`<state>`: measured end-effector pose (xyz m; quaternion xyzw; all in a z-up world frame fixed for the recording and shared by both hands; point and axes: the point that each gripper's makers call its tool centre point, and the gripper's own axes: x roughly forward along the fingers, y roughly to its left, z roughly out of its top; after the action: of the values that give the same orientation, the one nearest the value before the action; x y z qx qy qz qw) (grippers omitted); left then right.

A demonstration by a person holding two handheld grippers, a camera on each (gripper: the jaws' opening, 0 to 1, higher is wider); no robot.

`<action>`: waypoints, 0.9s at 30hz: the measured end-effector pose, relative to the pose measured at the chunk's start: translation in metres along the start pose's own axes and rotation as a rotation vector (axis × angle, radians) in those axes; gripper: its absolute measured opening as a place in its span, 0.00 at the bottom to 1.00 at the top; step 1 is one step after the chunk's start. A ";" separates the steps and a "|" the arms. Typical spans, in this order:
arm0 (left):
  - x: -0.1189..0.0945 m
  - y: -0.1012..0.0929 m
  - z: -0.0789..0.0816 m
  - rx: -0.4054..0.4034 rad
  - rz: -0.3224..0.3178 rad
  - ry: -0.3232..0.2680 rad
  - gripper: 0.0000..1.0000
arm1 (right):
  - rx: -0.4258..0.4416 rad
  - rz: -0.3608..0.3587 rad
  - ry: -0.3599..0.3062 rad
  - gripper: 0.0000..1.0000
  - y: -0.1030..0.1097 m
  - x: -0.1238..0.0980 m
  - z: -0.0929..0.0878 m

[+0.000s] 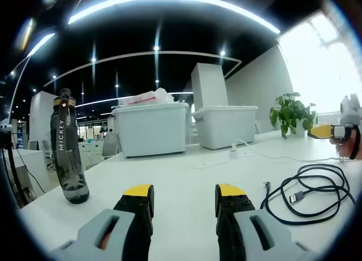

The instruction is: Coil the Type-C to USB data cable on the desktop and secure it with Velcro straps.

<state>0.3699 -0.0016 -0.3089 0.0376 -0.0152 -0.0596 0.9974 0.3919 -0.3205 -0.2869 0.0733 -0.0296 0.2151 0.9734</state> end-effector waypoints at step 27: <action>-0.001 -0.001 -0.001 -0.002 -0.001 0.002 0.44 | -0.005 0.002 0.008 0.61 0.000 0.001 -0.002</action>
<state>0.3688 -0.0022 -0.3100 0.0364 -0.0143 -0.0599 0.9974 0.3927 -0.3198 -0.2886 0.0700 -0.0266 0.2163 0.9735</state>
